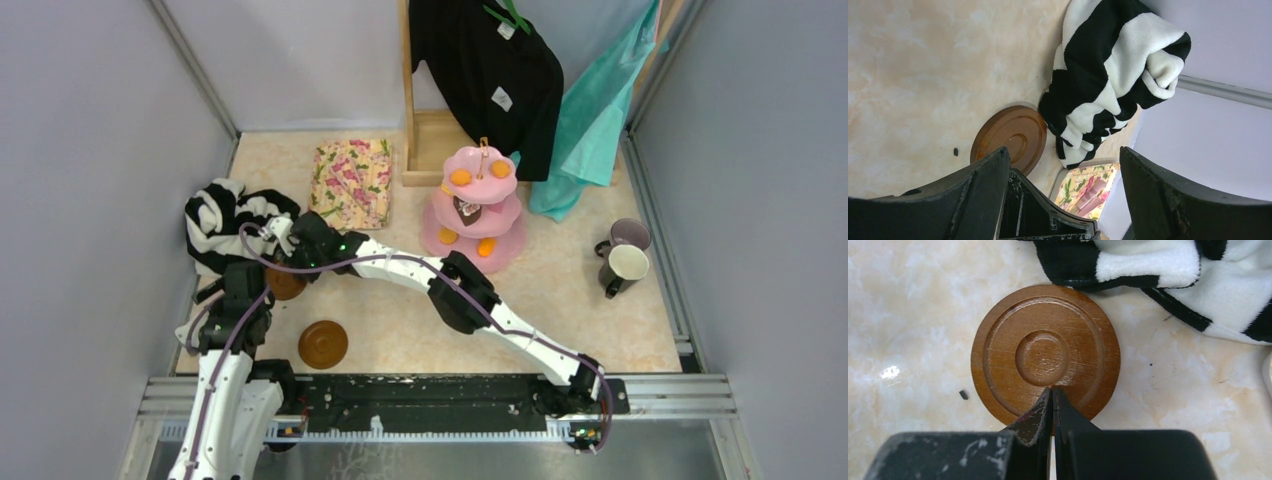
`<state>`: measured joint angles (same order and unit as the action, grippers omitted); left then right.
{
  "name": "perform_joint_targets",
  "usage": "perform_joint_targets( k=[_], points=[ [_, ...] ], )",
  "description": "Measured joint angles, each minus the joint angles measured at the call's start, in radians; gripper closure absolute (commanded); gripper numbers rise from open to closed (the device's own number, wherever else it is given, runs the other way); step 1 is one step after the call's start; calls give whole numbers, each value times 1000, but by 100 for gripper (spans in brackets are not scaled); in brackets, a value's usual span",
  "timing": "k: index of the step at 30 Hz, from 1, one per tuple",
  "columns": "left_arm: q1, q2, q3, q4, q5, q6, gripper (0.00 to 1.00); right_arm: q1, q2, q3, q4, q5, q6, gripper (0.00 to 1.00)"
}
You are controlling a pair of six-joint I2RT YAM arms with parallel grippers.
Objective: Serve the afternoon tea
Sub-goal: Move the coaster to the center of the board.
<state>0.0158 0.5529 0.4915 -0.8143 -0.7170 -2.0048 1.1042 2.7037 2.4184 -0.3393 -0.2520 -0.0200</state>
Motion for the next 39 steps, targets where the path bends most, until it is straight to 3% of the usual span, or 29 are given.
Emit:
perform_joint_targets(
  k=[24,34,39],
  points=[
    [0,-22,0,-2,-1,0,15,6,-39,-39,-53,236,-44,96],
    [0,-22,0,-2,-2,2,15,-19,-132,-190,-42,277,-19,97],
    [0,-22,0,-1,-2,9,15,-37,-218,-344,9,293,15,97]
  ],
)
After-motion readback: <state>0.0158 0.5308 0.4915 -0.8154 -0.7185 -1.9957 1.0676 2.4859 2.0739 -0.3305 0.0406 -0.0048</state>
